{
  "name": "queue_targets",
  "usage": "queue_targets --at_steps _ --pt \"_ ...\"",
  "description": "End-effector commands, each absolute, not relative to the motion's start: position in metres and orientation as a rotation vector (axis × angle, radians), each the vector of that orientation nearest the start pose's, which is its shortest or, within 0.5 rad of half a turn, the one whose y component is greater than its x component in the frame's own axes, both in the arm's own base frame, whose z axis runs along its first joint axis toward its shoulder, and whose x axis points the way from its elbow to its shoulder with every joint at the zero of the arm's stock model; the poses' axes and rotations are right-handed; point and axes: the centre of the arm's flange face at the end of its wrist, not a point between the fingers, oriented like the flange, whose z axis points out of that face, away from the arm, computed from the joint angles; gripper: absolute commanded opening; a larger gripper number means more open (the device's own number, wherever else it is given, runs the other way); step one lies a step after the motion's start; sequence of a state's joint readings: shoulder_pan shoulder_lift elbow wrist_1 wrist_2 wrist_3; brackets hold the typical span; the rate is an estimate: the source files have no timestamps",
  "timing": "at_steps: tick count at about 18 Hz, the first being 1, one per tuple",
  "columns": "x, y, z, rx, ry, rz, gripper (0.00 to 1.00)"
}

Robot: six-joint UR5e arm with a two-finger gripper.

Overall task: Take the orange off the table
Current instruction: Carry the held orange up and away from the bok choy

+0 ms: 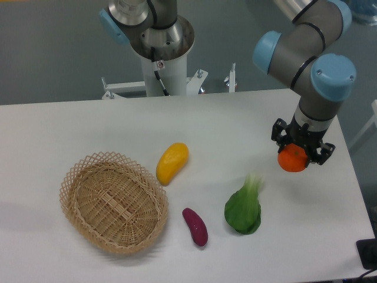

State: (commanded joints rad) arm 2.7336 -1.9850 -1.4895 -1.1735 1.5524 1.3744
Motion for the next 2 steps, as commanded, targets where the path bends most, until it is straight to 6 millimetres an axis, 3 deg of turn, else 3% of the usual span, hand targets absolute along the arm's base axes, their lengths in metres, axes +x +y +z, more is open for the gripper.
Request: queue_targets --at_steps 2 --pt "-0.5408 0.3810 0.3305 -3.086 0.329 0.087 0.63"
